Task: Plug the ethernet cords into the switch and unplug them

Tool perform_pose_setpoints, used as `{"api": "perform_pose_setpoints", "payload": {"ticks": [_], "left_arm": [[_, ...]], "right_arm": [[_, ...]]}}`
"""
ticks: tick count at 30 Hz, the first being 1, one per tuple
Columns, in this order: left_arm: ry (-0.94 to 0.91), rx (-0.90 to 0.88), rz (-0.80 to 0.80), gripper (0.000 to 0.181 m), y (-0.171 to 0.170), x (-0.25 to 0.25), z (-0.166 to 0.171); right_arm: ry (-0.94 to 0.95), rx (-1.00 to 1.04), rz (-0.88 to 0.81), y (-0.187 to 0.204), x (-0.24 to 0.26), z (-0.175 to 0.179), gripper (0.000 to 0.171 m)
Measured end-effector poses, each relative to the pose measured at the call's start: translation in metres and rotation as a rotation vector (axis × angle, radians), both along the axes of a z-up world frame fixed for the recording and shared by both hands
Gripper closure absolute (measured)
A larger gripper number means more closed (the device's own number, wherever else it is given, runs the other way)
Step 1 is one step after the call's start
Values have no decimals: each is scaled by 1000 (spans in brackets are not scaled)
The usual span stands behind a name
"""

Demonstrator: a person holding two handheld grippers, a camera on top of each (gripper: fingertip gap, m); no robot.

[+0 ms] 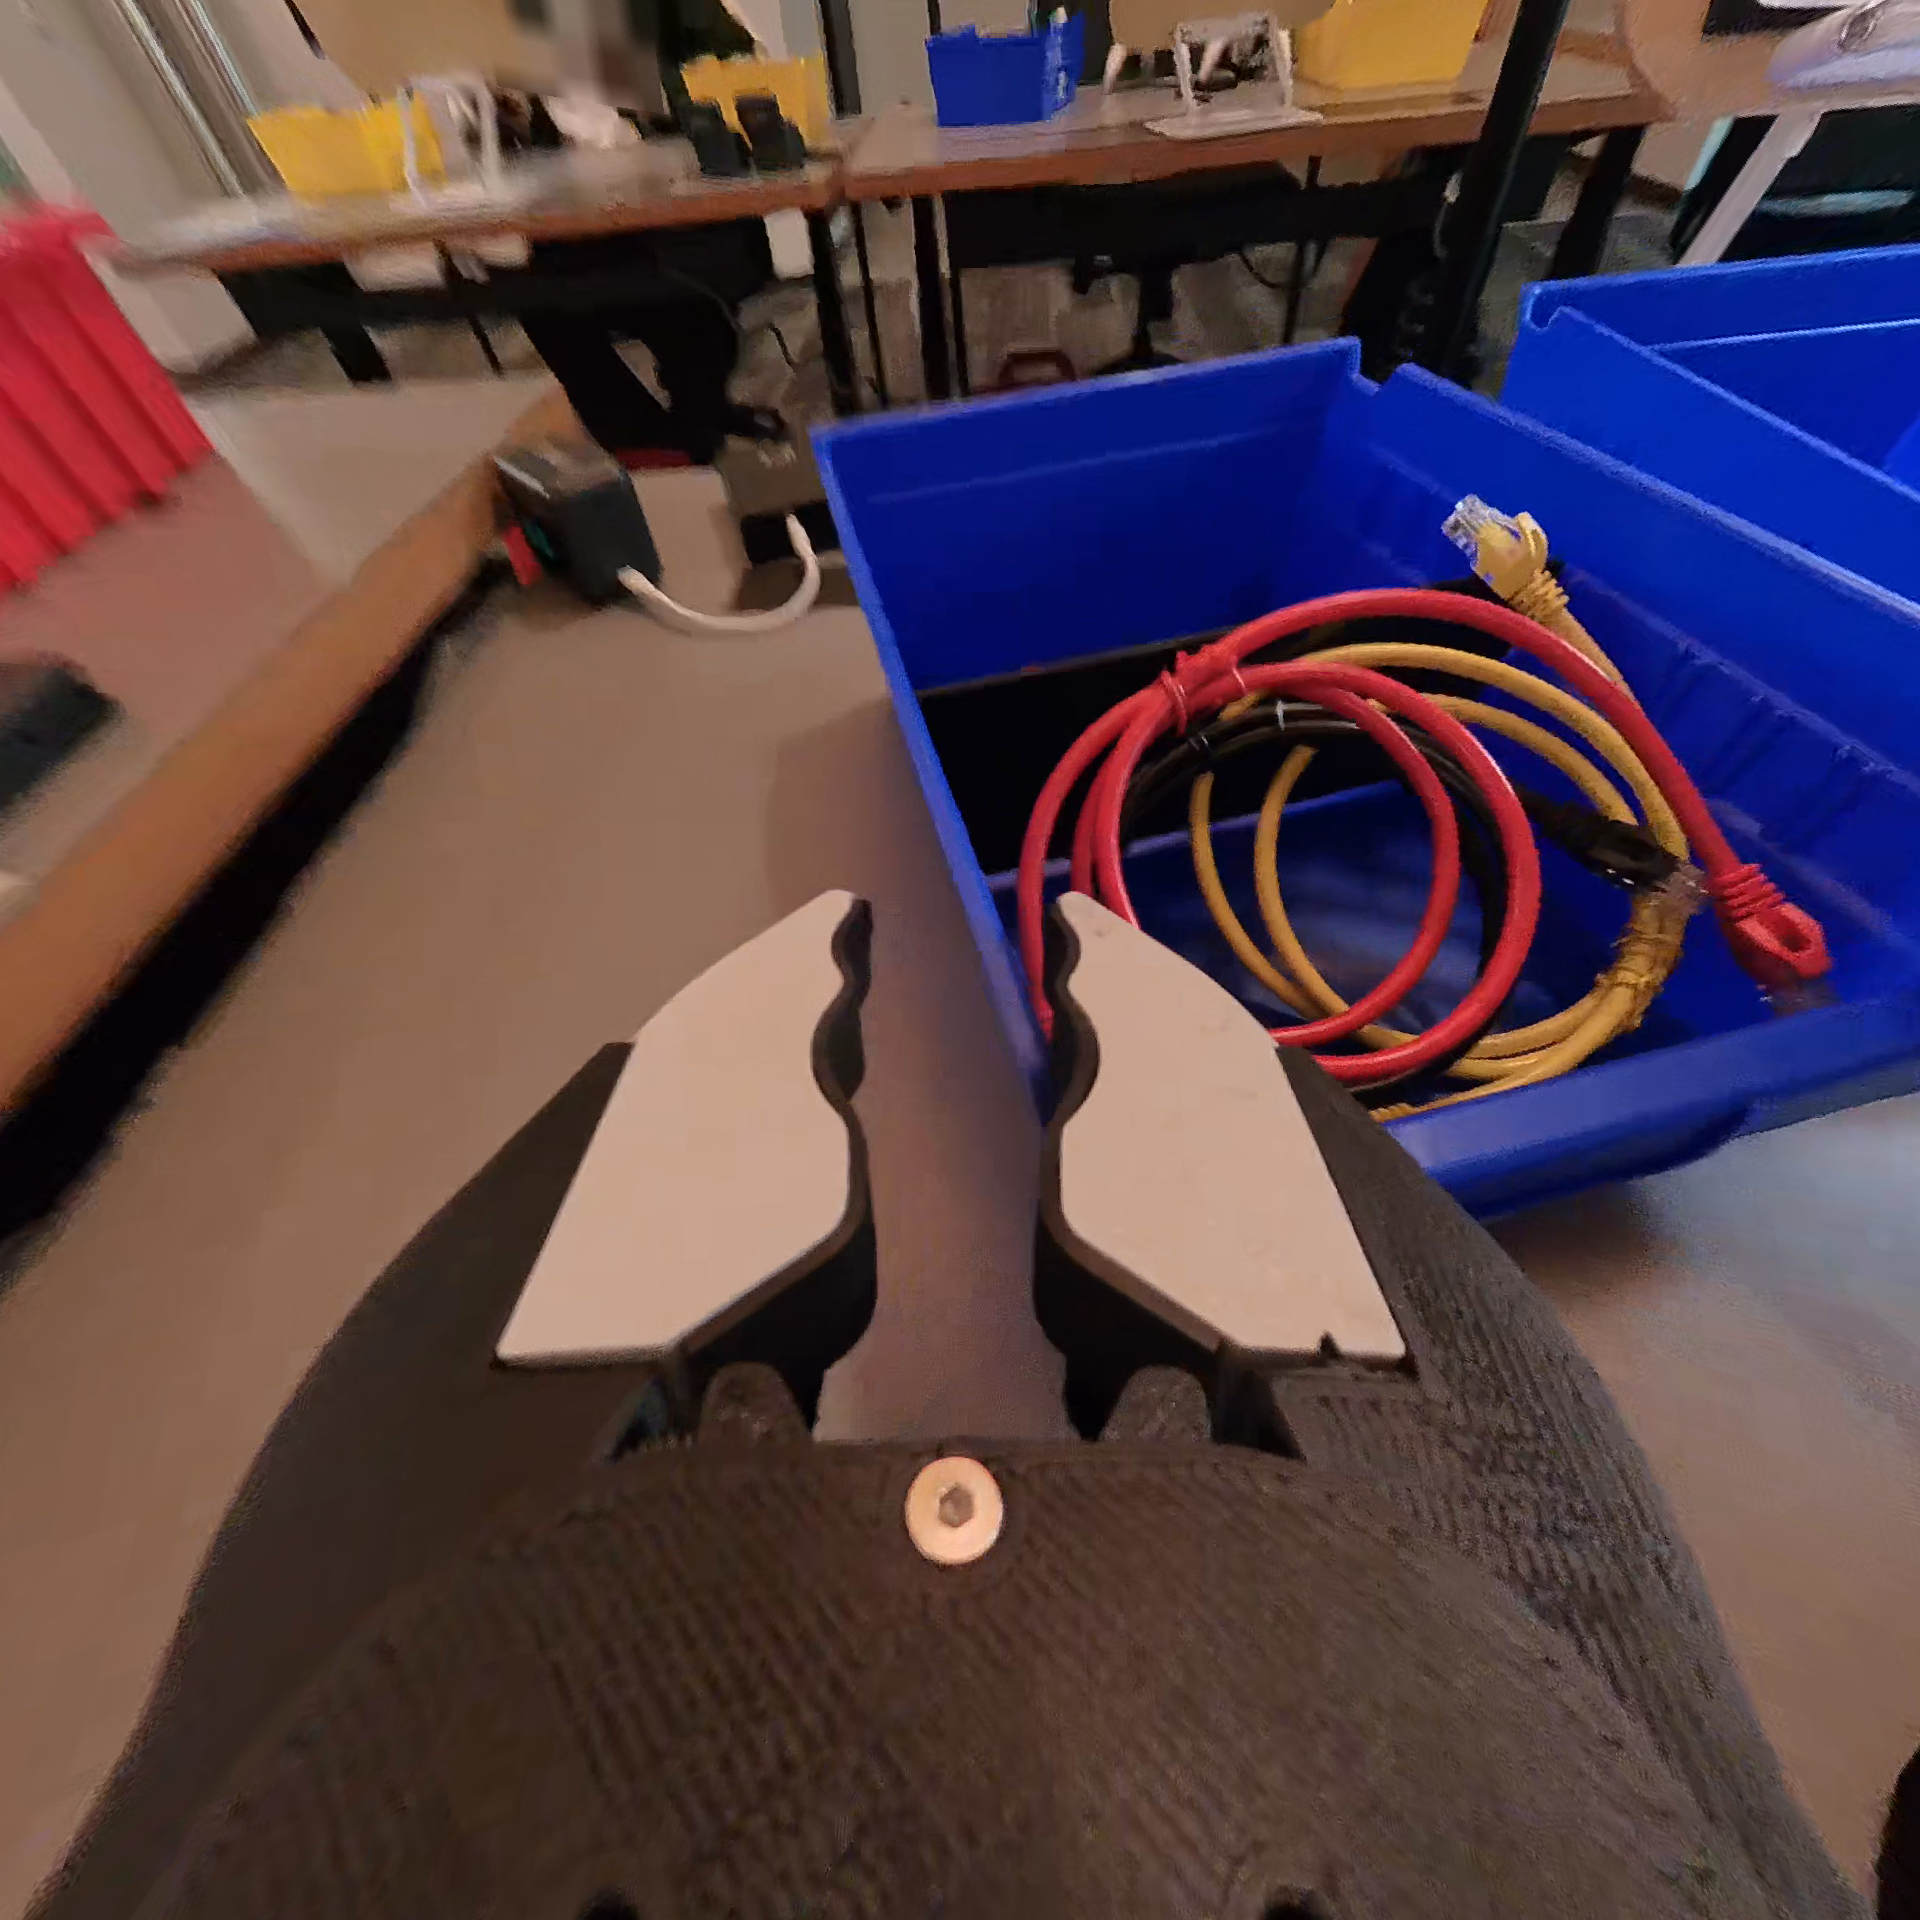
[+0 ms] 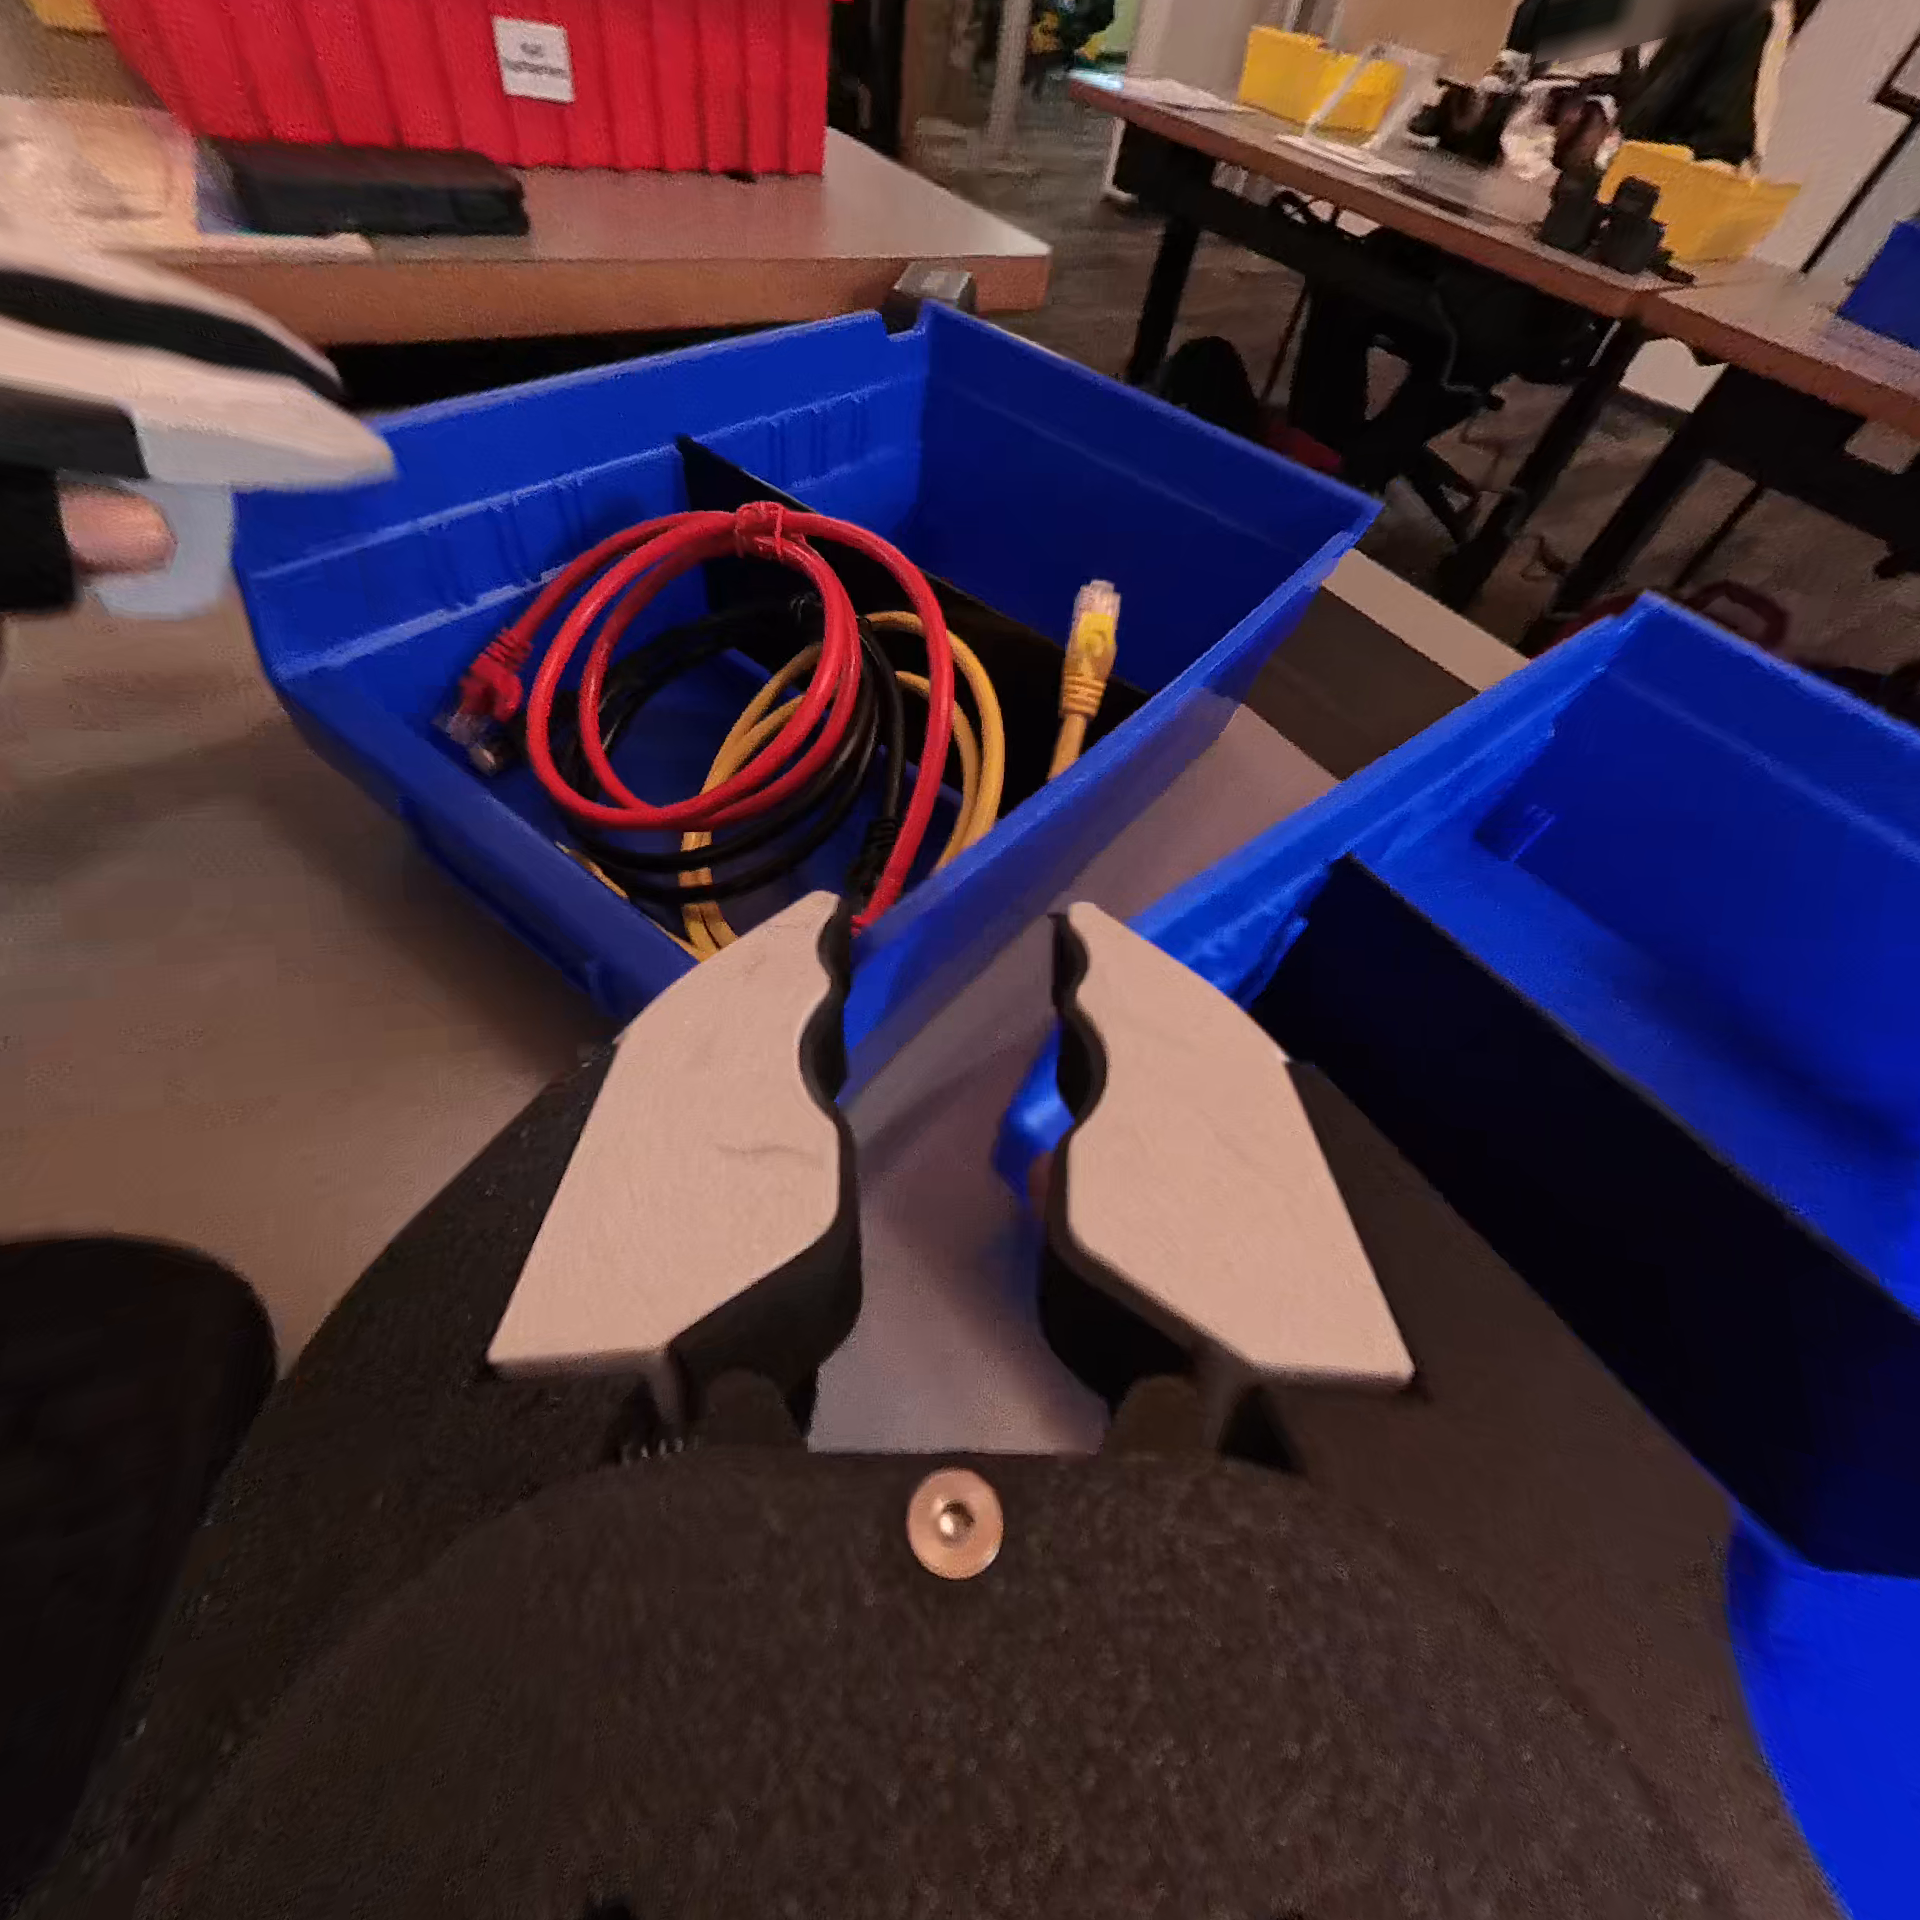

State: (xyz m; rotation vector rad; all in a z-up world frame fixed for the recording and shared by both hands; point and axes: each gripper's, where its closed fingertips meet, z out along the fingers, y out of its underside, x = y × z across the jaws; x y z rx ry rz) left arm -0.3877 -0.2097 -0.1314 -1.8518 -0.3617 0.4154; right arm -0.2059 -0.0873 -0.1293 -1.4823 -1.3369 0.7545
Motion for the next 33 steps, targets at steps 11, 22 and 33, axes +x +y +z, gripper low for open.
{"api": "perform_pose_setpoints", "payload": {"ticks": [11,22,33], "left_arm": [[244,-365,-571,140,27,98,9],[377,-945,-875,148,45,116,-90],[361,-926,-809,154,68,147,-89]], "right_arm": [[-617,172,215,63,88,-55,105],[-847,136,255,70,100,-96,136],[-792,143,79,78,223,-90,138]]}}
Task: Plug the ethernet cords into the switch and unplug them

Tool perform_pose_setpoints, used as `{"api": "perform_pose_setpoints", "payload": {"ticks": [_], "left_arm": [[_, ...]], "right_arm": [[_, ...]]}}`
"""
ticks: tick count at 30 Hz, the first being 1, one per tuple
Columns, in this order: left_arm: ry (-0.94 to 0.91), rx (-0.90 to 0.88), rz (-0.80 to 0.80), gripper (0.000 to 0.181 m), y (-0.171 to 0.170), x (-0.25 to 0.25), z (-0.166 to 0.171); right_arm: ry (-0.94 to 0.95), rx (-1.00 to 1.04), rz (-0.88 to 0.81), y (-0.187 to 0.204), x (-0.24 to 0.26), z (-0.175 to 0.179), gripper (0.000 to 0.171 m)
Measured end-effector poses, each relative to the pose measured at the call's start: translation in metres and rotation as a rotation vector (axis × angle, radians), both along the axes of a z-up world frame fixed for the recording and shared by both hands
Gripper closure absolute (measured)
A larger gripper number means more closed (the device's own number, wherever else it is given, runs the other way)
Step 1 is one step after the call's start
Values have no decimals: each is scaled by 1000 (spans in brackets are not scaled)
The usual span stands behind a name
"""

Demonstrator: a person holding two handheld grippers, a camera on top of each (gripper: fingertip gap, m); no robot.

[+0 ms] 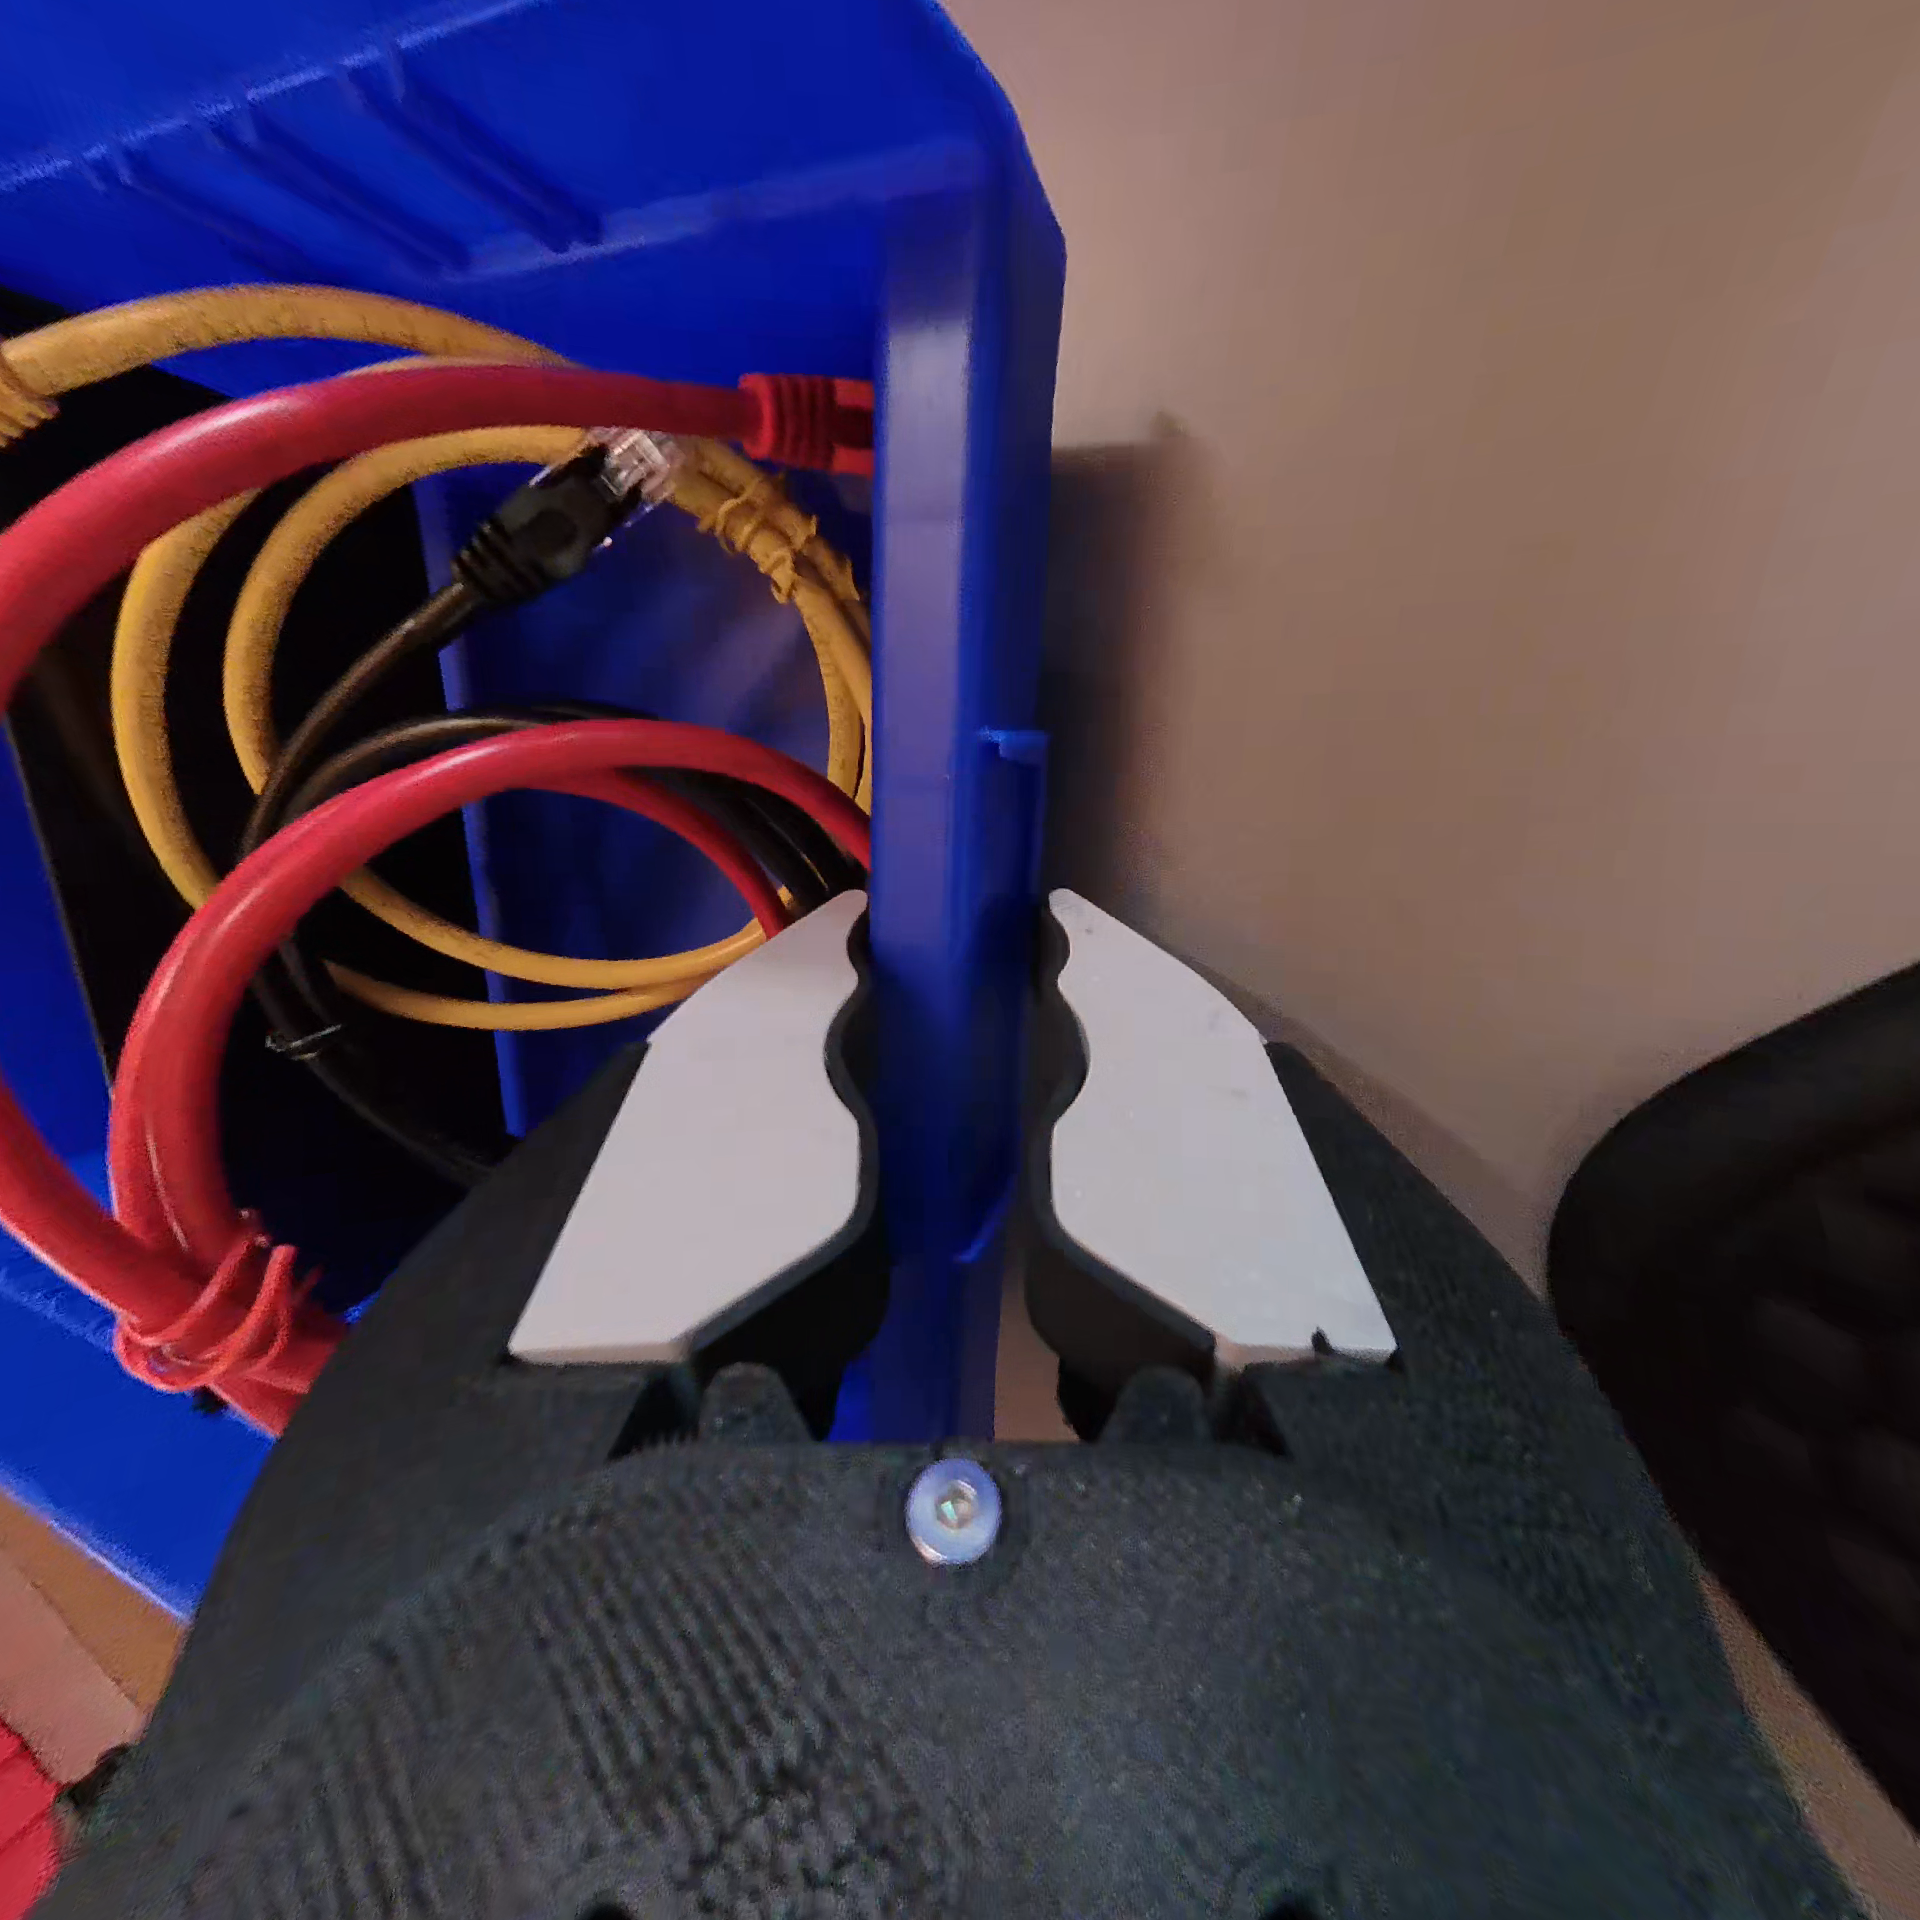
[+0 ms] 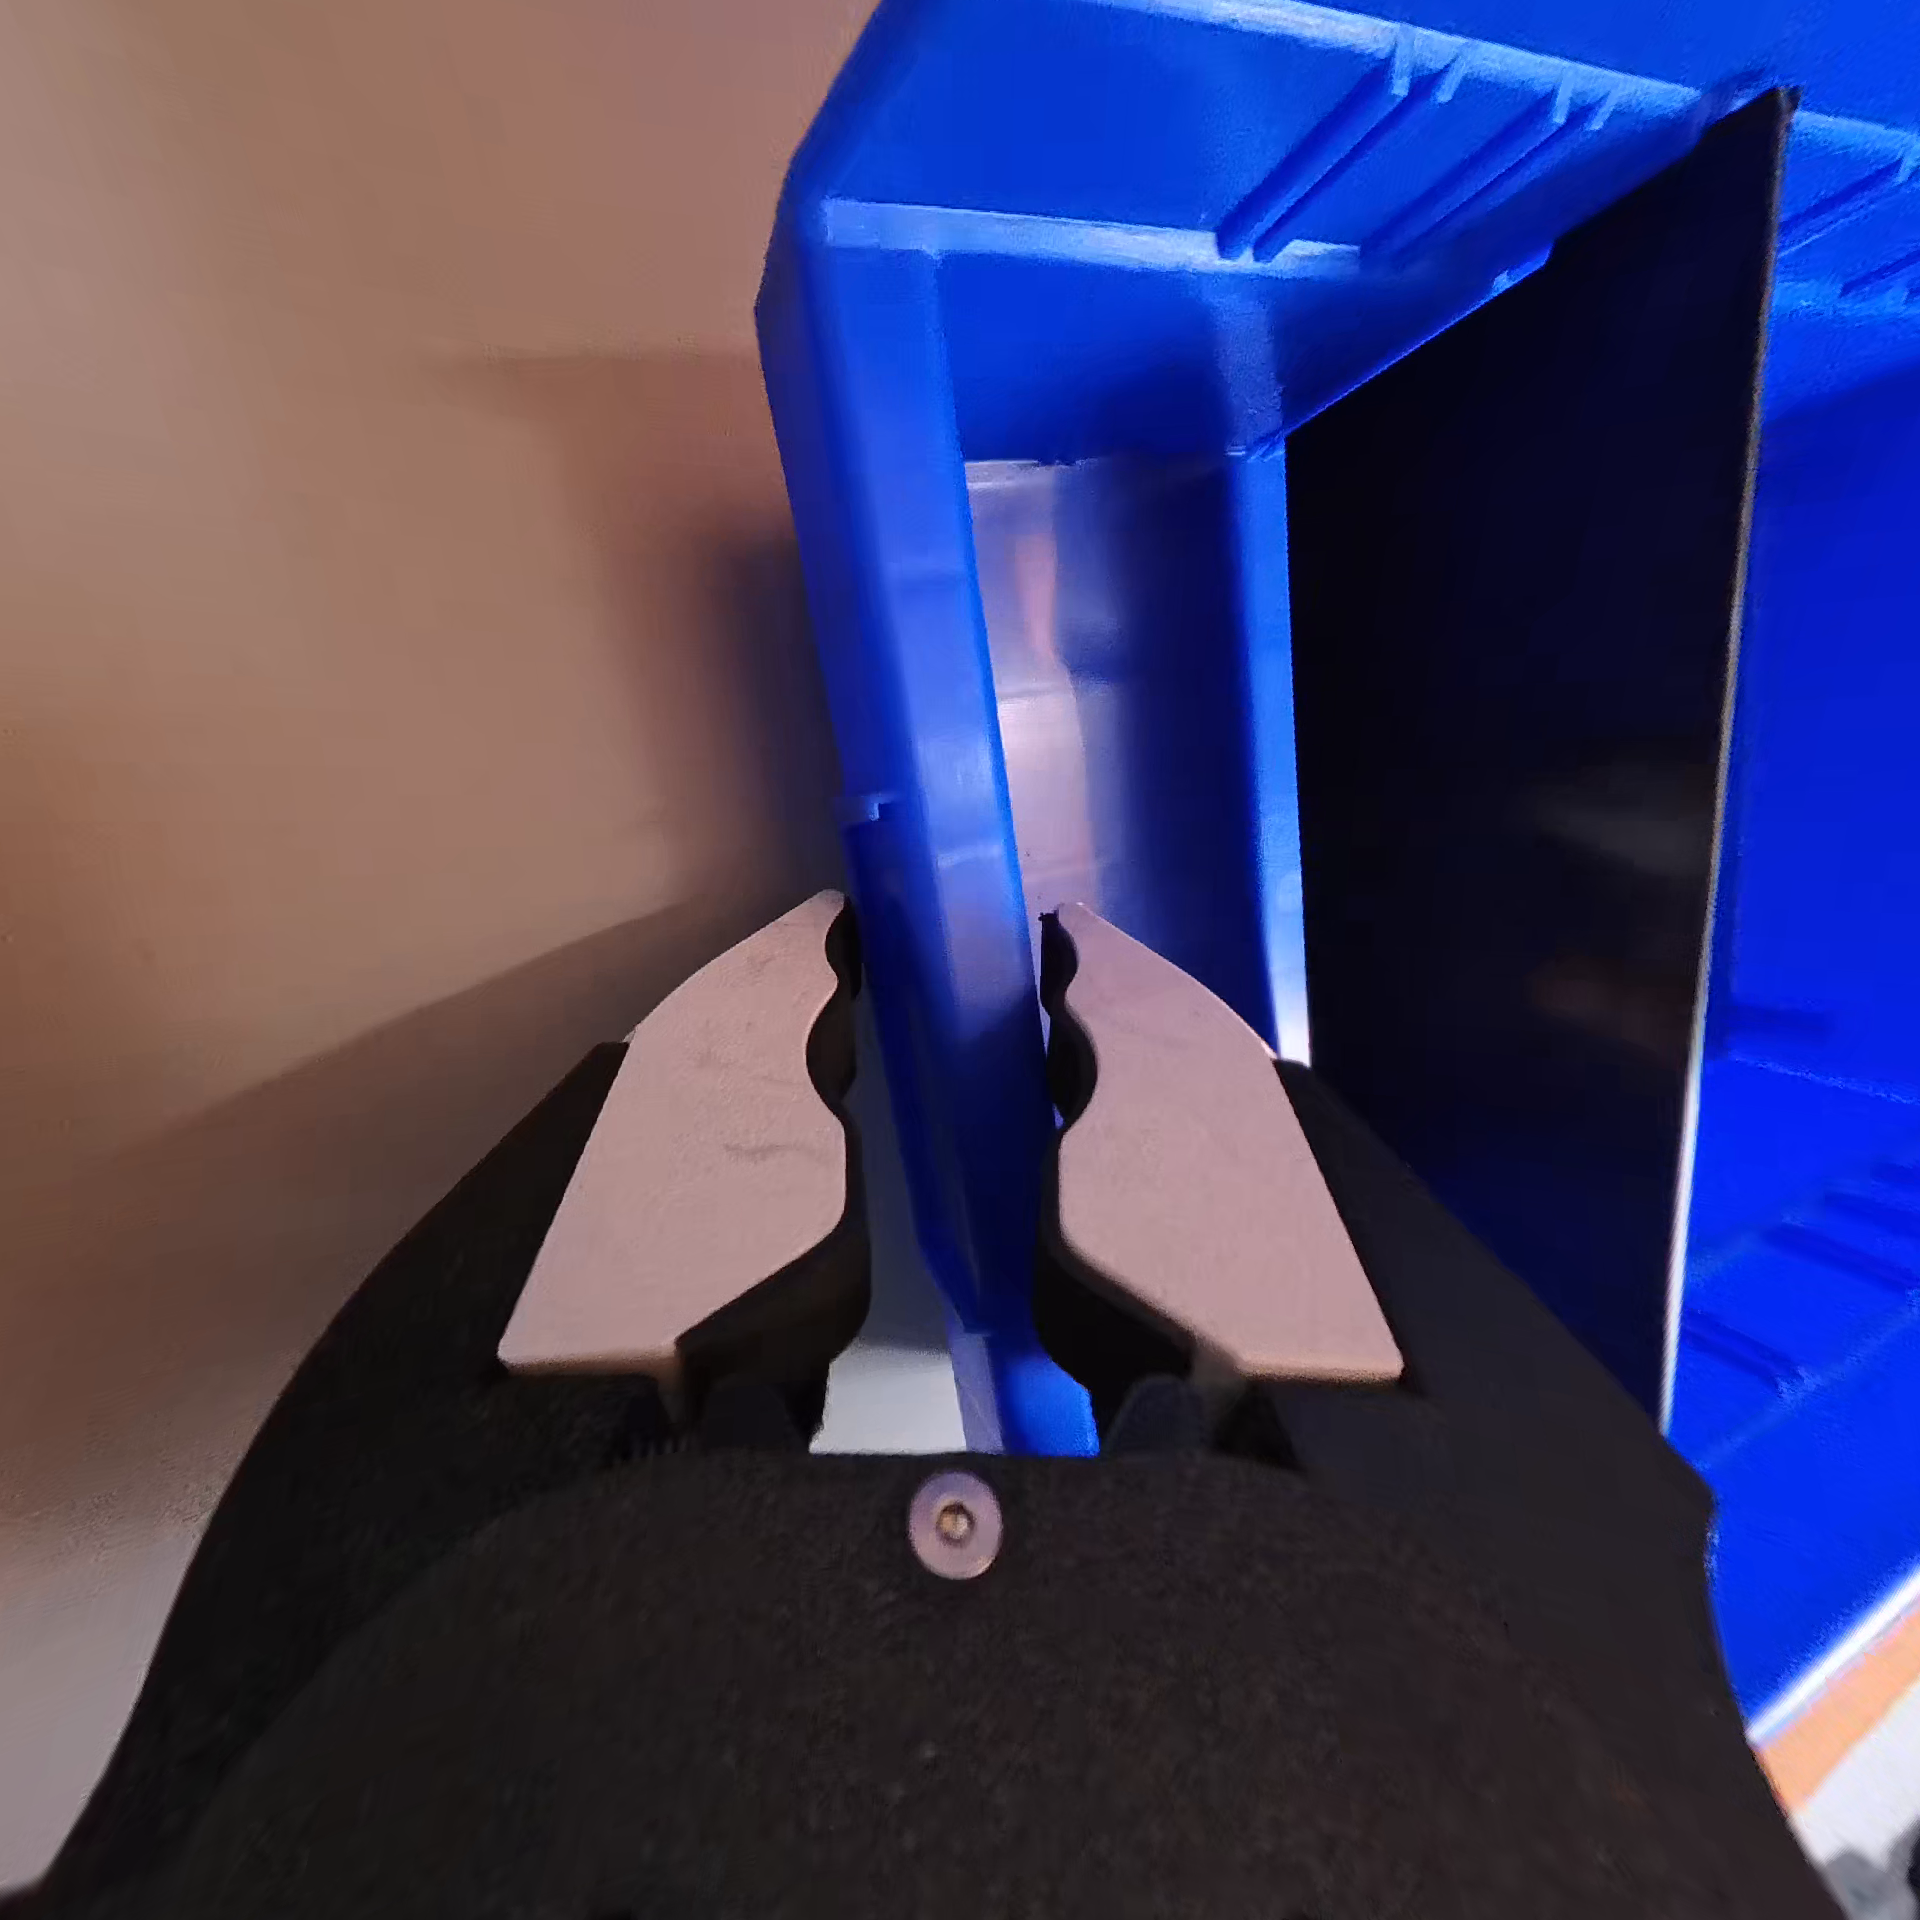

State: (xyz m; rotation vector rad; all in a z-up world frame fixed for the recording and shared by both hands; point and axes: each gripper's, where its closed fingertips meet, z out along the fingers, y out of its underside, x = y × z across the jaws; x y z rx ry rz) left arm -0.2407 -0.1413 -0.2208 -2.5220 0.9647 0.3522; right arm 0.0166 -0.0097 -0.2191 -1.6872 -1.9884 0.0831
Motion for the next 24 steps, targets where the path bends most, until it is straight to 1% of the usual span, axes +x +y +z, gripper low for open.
{"api": "perform_pose_setpoints", "payload": {"ticks": [5,10,19,22,24], "left_arm": [[-17,30,51,154,17,7,0],[-21,49,103,153,35,-1,1],[-20,66,107,153,52,-32,1],[8,97,86,152,56,-47,2],[-5,117,96,149,55,-53,8]], "right_arm": [[-35,20,-97,33,61,-5,139],[-72,56,-139,73,97,-5,140],[-104,64,-170,125,115,-5,139],[-96,74,-226,138,123,-1,127],[-39,66,-255,136,121,10,123]]}}
